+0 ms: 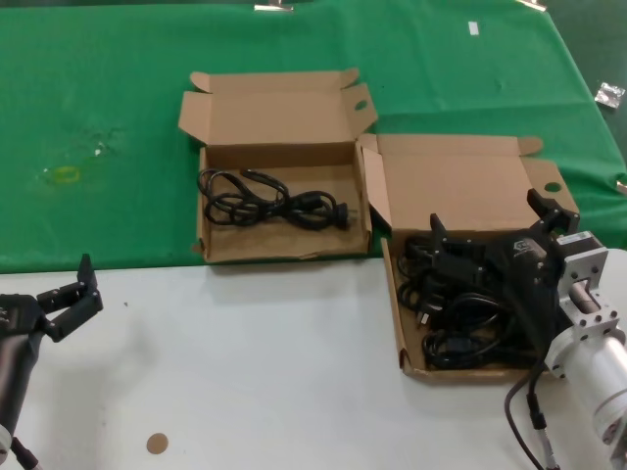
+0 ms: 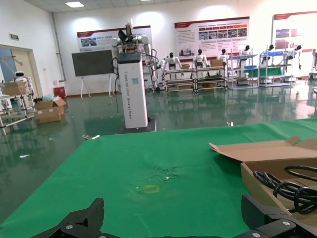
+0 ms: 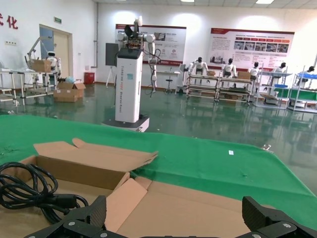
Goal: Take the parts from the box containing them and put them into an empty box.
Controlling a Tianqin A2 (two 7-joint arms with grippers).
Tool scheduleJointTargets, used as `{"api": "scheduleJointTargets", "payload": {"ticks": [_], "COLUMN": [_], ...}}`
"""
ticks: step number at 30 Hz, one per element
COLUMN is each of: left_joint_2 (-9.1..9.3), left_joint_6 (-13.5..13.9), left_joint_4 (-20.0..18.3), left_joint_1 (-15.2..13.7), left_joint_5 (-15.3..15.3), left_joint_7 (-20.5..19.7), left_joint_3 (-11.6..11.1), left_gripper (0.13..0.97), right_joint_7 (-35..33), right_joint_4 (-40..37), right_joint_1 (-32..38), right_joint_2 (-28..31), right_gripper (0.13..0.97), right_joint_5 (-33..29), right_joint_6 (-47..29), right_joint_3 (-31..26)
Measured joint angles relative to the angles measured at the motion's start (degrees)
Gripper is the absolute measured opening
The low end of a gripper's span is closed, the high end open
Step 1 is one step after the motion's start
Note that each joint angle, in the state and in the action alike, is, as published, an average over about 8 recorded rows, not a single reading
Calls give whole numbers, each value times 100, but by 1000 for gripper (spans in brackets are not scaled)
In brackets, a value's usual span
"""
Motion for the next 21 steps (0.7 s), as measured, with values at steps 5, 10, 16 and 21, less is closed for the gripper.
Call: {"api": "scheduleJointTargets", "payload": {"ticks": [5, 10, 16, 21], "left_joint_2": [0, 0, 0, 0], "left_joint_6": [0, 0, 0, 0], "left_joint_4": [0, 0, 0, 0], "left_joint_1": [0, 0, 0, 0], "left_joint_5": [0, 0, 0, 0], "left_joint_7": [0, 0, 0, 0], "left_joint_3": [0, 0, 0, 0], "left_gripper": [966, 966, 966, 966], "right_joint_7": [0, 0, 0, 0], "right_joint_4": [0, 0, 0, 0], "right_joint_1": [0, 0, 0, 0], "right_joint_2": [0, 0, 0, 0], "right_gripper": [966, 966, 966, 966], "right_joint_5": [0, 0, 0, 0], "right_joint_6": [0, 0, 0, 0], "right_joint_3": [0, 0, 0, 0]}}
